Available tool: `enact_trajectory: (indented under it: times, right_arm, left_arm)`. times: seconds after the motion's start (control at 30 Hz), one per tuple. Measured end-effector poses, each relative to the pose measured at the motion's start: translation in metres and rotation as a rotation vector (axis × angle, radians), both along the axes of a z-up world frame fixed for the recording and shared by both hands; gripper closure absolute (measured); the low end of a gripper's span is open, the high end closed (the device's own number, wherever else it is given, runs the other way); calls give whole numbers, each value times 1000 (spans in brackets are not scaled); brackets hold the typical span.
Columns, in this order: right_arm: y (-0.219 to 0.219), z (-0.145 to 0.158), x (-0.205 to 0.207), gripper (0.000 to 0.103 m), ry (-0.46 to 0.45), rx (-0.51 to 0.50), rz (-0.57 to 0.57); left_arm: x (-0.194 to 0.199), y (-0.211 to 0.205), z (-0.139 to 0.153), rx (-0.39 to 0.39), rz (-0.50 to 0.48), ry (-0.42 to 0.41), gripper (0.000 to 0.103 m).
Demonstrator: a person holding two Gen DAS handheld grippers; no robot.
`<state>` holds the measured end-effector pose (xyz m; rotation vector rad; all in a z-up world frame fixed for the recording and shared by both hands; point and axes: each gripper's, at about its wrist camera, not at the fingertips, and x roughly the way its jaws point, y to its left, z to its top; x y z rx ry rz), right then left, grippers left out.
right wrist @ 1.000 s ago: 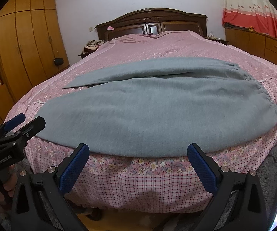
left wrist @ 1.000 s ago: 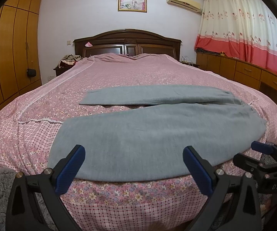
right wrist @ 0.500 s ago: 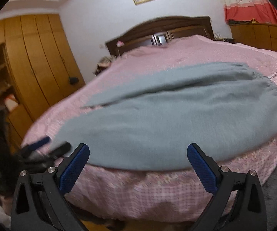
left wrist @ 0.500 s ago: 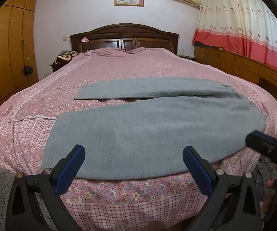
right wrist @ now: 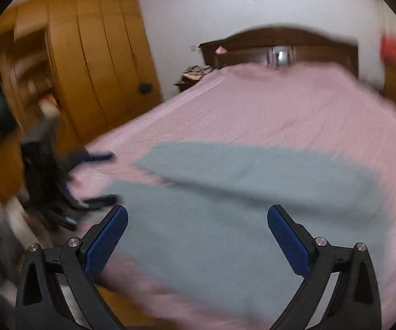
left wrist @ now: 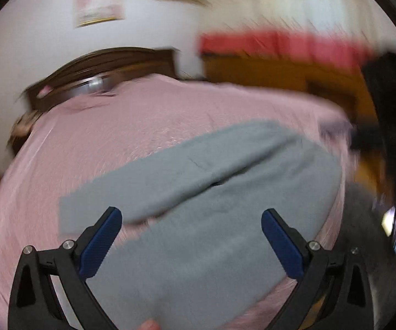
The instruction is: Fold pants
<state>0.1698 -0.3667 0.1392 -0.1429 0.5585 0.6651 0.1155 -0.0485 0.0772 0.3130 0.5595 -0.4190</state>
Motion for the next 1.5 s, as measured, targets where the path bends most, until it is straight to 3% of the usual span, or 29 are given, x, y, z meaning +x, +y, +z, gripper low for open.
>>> enact_trajectory:
  times: [0.07,0.1,0.17,0.23,0.3,0.43,0.63,0.67,0.77,0.9,0.97,1.0,1.07,1.17,1.27,1.33,1.4,1.5]
  right_arm:
    - [-4,18,36,0,-118,-99,26]
    - [-2,24,61,0,-126,-144,83]
    - [9,27,116,0,-42,-232,234]
    - [27,20,167,2,93,-346,383]
    - [46,4,213,10,199,-480,493]
    - [79,-32,266,18,323,-615,624]
    - [102,-90,316,26,511,-723,741]
    - [101,-98,325,27,539,-739,737]
    - [94,-111,349,33,612,-736,734]
    - [85,-115,372,38,711,-655,734]
    - [82,-116,379,43,731,-645,733]
    - [79,-114,387,52,736,-640,729]
    - [72,-106,393,69,720,-642,716]
    - [78,-97,393,89,682,-653,704]
    - [79,-88,383,98,596,-706,693]
    - [78,-77,374,99,529,-743,679]
    - [80,-64,359,99,431,-797,649]
    - [79,-46,323,99,256,-893,603]
  left_arm:
    - [40,-10,18,138,-59,-53,0]
    - [58,-13,24,174,-109,-40,0]
    - [98,-24,30,246,-236,28,0]
    - [145,-38,26,385,-348,109,0]
    - [181,-47,17,460,-395,140,3]
    - [247,-52,-11,453,-452,283,10]
    - [295,-46,-81,501,-559,466,42]
    - [300,-44,-89,497,-572,492,42]
    - [320,-34,-99,390,-616,574,39]
    - [337,-21,-103,315,-625,630,39]
    - [342,-17,-105,278,-616,667,46]
    - [344,-16,-106,267,-598,678,50]
    - [348,-12,-103,237,-547,684,81]
    - [340,-8,-95,223,-547,686,100]
    - [320,-2,-79,261,-522,638,101]
    - [300,0,-68,270,-504,596,101]
    - [286,1,-49,294,-471,523,101]
    - [243,-7,-32,366,-380,334,101]
